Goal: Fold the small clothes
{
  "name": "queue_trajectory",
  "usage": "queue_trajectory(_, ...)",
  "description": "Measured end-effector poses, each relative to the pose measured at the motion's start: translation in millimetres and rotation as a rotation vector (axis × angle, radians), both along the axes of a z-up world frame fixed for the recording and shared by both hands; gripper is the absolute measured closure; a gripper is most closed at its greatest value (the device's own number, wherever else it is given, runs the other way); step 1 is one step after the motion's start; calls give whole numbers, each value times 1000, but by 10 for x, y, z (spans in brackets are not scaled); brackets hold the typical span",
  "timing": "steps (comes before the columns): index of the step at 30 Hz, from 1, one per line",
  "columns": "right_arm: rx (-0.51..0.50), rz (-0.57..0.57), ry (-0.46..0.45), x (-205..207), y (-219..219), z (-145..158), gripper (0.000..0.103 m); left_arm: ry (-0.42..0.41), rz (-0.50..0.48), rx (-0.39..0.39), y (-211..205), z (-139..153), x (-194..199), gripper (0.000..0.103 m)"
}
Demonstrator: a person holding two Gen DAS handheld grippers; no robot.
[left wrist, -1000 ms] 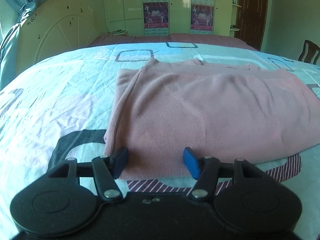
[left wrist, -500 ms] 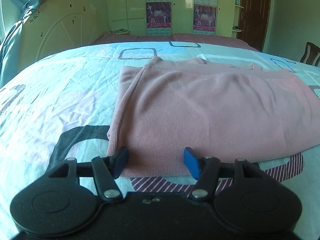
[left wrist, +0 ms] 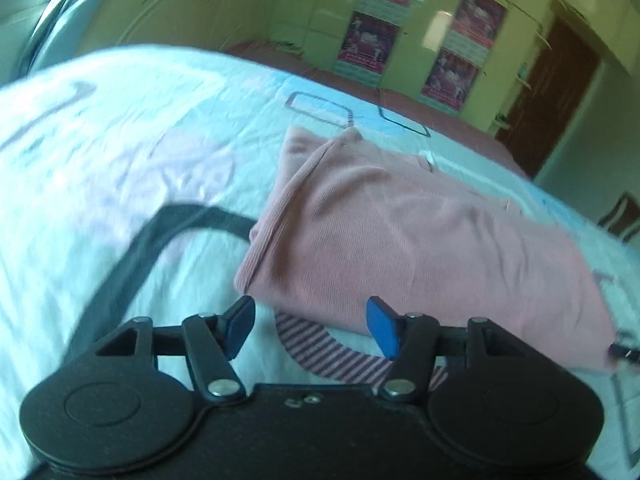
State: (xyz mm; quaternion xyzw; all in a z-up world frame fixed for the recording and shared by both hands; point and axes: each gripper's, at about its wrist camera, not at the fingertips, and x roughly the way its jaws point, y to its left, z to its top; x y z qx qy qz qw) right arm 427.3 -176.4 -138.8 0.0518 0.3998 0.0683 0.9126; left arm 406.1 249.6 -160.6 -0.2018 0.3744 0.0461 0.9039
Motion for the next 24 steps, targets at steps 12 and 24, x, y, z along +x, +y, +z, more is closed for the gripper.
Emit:
queue_trajectory(12, 104, 156, -22, 422, 721, 163, 83, -91, 202, -319, 243, -306, 242, 58)
queue_trajectory(24, 118, 256, -8, 923, 1464, 16, 83, -107, 223, -348, 348, -428, 678, 88)
